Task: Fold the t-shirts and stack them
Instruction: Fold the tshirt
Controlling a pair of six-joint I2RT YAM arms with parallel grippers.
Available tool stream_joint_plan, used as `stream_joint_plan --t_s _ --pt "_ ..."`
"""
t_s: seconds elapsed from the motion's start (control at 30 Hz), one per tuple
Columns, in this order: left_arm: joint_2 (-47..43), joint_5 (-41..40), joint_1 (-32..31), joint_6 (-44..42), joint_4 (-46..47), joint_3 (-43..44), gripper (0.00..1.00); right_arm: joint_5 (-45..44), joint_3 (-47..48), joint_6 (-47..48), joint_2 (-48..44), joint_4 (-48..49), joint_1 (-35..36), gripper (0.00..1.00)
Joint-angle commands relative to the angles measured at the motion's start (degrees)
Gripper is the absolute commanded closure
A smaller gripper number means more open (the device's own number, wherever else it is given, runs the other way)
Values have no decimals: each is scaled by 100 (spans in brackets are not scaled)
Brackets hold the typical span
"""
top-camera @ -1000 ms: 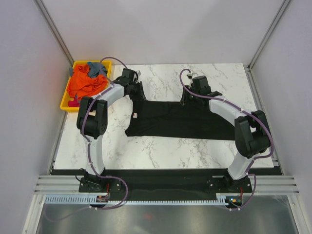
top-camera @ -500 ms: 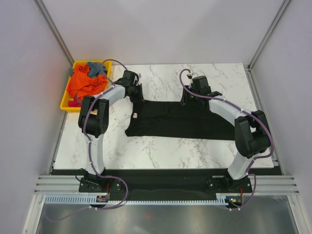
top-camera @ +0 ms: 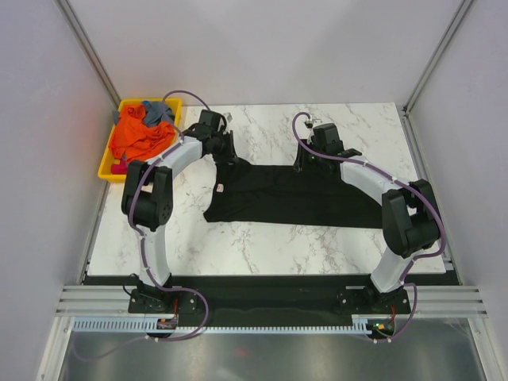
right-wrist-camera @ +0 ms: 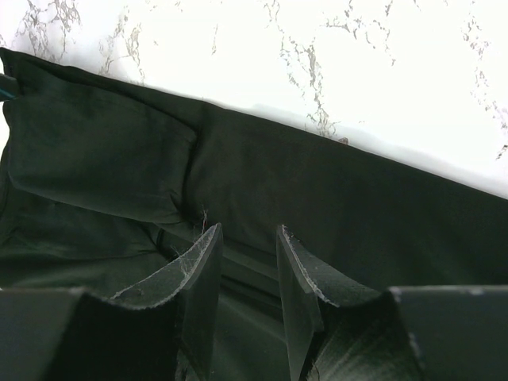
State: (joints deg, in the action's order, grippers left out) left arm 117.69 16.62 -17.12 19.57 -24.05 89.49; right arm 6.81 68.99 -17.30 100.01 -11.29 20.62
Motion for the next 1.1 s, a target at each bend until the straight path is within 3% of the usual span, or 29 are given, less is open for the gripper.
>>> stream_joint_plan --t_s 0.0,0.53,1.07 --pt "-475 96 -28 -41 -20 -125 98 101 123 7 -25 48 12 58" --pt "-1950 289 -405 64 -38 -1944 98 224 -184 16 -201 136 12 59" --pt "-2567 -107 -863 240 -117 -3210 97 356 -518 -54 -456 206 12 58"
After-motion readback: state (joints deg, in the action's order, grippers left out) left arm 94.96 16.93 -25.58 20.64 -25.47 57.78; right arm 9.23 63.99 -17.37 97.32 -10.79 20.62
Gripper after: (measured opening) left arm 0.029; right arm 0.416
